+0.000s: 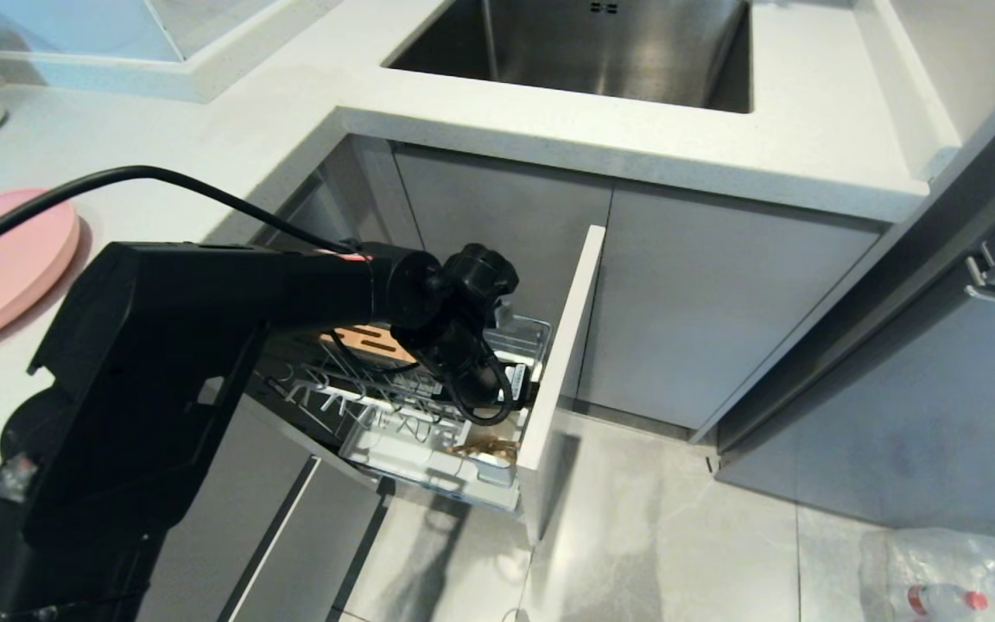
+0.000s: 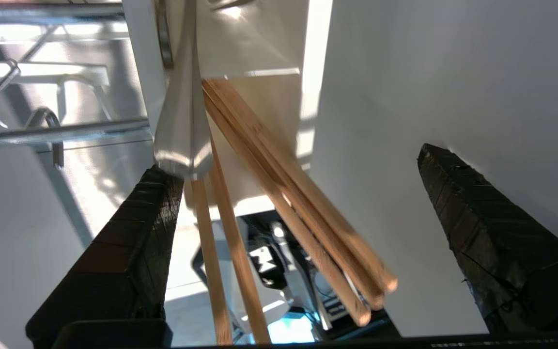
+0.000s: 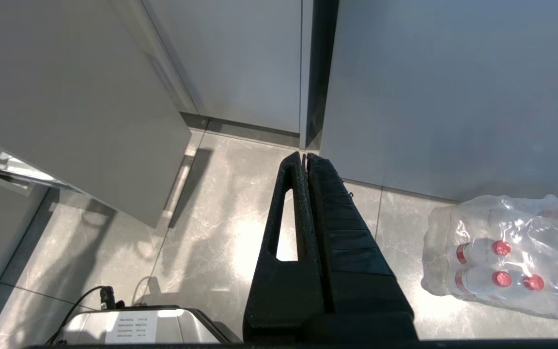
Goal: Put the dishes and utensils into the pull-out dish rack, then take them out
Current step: Pick up the plate and place it in the cupboard
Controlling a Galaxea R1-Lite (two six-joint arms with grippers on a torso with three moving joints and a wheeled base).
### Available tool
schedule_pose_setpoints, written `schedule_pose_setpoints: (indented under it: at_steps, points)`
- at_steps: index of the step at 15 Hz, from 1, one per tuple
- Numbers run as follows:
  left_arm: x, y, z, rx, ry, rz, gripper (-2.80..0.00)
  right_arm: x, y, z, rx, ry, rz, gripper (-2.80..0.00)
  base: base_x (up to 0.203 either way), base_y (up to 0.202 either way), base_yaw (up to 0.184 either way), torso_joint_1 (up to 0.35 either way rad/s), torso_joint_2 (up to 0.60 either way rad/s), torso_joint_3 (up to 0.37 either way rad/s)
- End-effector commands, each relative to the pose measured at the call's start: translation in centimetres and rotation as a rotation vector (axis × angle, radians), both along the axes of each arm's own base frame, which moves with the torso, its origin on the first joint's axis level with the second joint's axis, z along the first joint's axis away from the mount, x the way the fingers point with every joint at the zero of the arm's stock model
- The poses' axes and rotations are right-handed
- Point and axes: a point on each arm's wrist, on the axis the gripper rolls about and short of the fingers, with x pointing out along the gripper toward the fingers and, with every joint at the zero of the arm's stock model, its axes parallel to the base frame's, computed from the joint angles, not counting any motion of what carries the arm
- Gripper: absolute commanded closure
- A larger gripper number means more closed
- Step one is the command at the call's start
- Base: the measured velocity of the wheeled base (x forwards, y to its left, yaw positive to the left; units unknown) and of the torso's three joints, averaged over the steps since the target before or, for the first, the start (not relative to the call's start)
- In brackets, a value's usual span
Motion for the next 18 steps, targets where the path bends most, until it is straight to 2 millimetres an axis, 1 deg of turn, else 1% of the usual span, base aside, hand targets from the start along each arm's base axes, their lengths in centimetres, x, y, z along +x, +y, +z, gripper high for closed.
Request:
schedule_pose_setpoints:
  at_steps: [1,4,7,11,15,17,18]
  points:
    - [0.0,0.0,-0.1,0.002,0.005,0.005,-2.8,0.0,0.0,0.0,0.0,0.001,0.0,0.0,0.0,0.0,0.0,0.0,0.0,0.0]
    - [0.0,0.1,0.1,0.006,-0.006,0.016,-2.8,0.0,0.0,0.0,0.0,0.001,0.0,0.0,0.0,0.0,0.0,0.0,0.0,0.0]
    - [0.1,0.3,0.2,0.05,-0.036,0.05,-2.8,0.0,0.0,0.0,0.0,0.001,0.0,0.0,0.0,0.0,0.0,0.0,0.0,0.0]
    - [-0.1,0.5,0.9,0.054,-0.059,0.063,-2.8,0.0,0.0,0.0,0.0,0.001,0.0,0.0,0.0,0.0,0.0,0.0,0.0,0.0]
    - [0.2,1.3,2.2,0.049,-0.127,0.107,-2.8,0.0,0.0,0.0,0.0,0.001,0.0,0.0,0.0,0.0,0.0,0.0,0.0,0.0]
    - [-0.1,2.0,3.7,0.061,-0.174,0.142,-2.8,0.0,0.0,0.0,0.0,0.001,0.0,0.0,0.0,0.0,0.0,0.0,0.0,0.0]
    - [-0.2,2.4,4.3,0.062,-0.194,0.158,0.0,0.0,0.0,0.0,0.0,0.001,0.0,0.0,0.0,0.0,0.0,0.0,0.0,0.0]
